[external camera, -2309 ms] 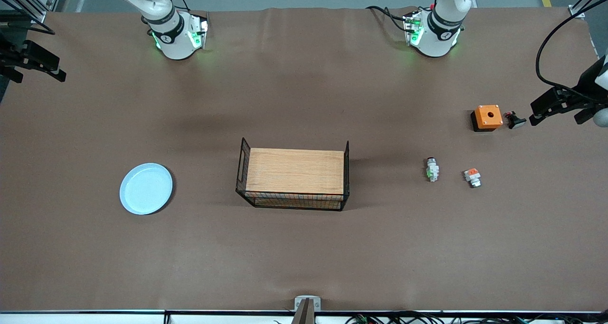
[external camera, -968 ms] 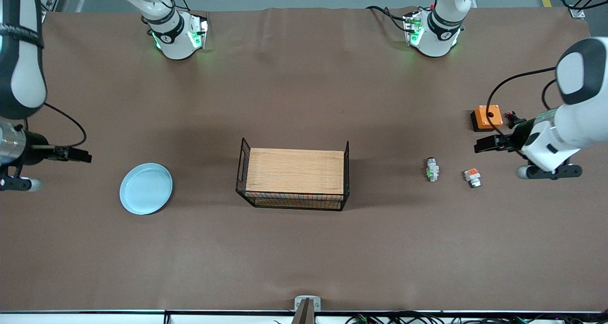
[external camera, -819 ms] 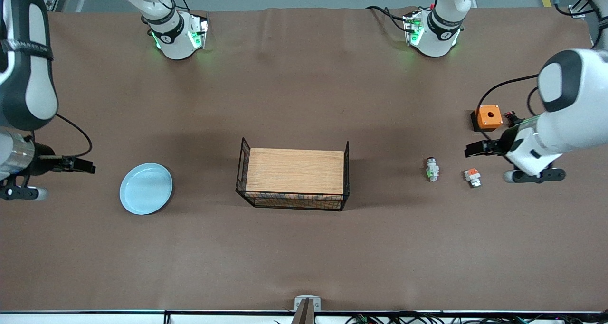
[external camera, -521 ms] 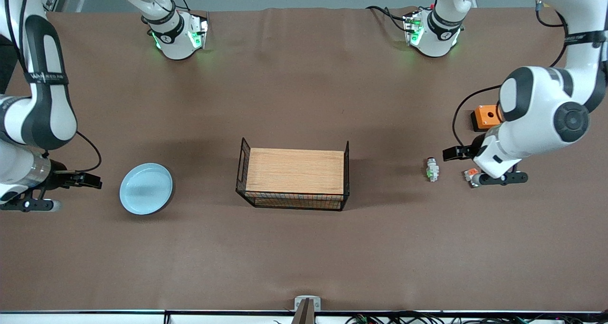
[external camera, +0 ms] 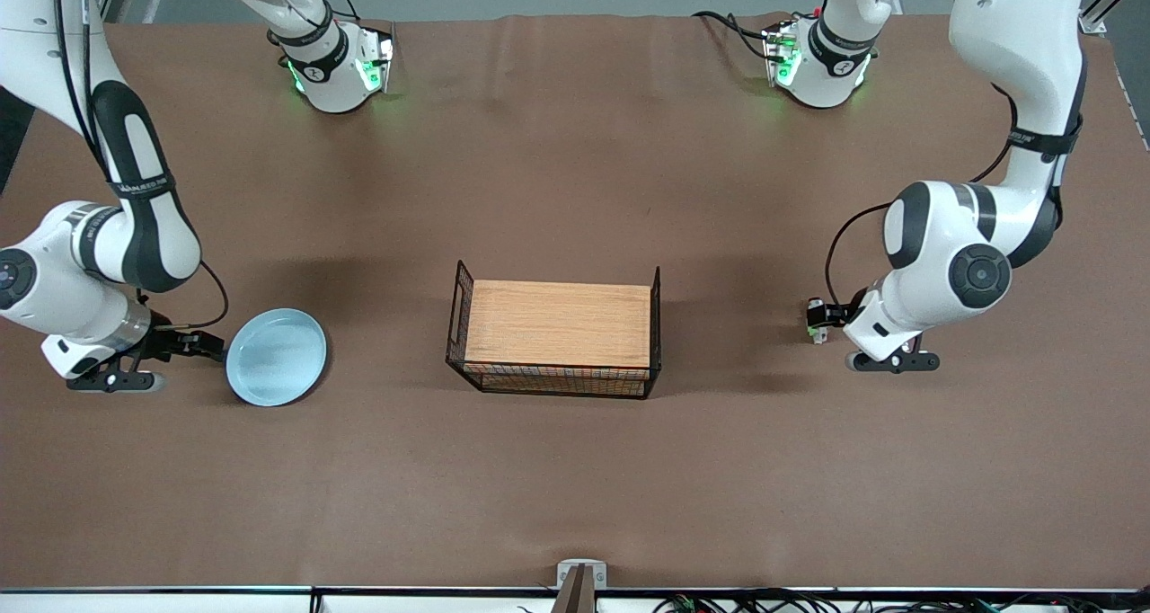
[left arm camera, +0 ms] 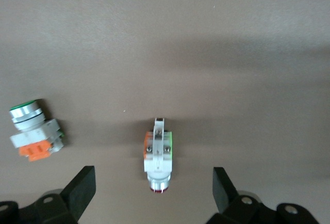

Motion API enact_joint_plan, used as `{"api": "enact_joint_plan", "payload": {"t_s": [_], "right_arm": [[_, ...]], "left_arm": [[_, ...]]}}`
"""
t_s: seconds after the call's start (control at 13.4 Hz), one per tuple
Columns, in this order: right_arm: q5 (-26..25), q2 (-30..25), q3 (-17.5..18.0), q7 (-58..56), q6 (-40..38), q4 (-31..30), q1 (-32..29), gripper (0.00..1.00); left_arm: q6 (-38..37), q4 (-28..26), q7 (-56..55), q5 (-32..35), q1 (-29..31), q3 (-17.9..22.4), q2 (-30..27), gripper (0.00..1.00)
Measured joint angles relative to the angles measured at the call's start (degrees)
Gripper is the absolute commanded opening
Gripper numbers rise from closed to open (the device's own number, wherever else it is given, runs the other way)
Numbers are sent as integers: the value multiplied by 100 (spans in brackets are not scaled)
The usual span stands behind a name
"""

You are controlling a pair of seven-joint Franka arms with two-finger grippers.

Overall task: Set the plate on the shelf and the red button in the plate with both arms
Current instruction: 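Grasp the plate rim with the right gripper while the left gripper grasps the button, then lift the plate with the right gripper while the left gripper lifts the button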

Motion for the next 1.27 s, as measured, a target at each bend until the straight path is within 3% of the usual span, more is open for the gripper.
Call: {"api": "enact_joint_plan", "payload": {"t_s": [0.3,0.45,0.6,0.74,0.82,0.97,1.04,1.27], "right_arm": [[691,329,3,-572,424,-79,0,100],[789,570,3,-696,677,-80,0,100],[792,719,3,-715,781,-76,0,92],[794,729,2,-733,778,-69,0,65],[794,729,2,-749,768,-63,0,46],[795,716,4,-811,741,-49,0,13],[797,698,4,-835,706,-36,0,2],[801,682,-2,-845,674,-16,-2,0]], "left_arm": [[312,-114,5,208,-17,-37,169,100],[692,-310,10,212,-19,-52,176,100],[1162,-541,17,214,-23,-73,192,100],[1512,-680,19,215,-30,-82,256,99],[1641,-713,20,215,-31,-88,299,97],[1791,-775,35,217,-31,-89,371,80],[1821,-815,66,217,-30,-90,391,69],[1841,-878,128,218,-22,-90,410,51]]}}
